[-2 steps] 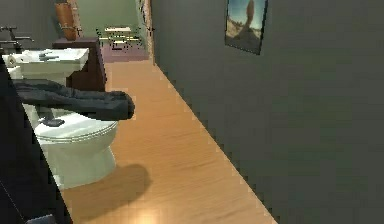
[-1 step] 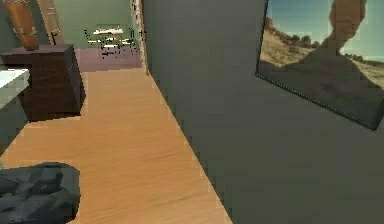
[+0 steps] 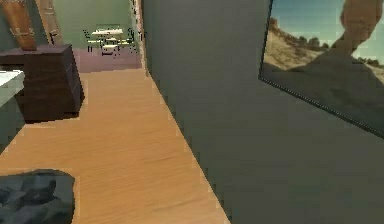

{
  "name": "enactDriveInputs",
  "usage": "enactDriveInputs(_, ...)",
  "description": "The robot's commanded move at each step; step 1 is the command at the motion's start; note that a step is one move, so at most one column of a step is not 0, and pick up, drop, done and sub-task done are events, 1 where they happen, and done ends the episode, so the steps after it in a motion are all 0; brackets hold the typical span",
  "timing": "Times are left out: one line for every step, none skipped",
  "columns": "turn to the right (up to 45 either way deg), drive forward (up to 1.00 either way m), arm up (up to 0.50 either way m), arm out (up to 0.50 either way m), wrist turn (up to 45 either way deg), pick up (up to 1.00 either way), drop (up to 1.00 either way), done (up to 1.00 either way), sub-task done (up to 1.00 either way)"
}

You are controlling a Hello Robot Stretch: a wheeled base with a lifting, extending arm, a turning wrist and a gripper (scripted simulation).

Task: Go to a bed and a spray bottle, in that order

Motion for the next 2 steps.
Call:
enactDriveInputs(-27.0, 0.0, 0.0, 0.0, 0.0, 0.0, 0.0, 0.0, 0.0)
enactDriveInputs(0.0, 0.55, 0.0, 0.0, 0.0, 0.0, 0.0, 0.0, 0.0)
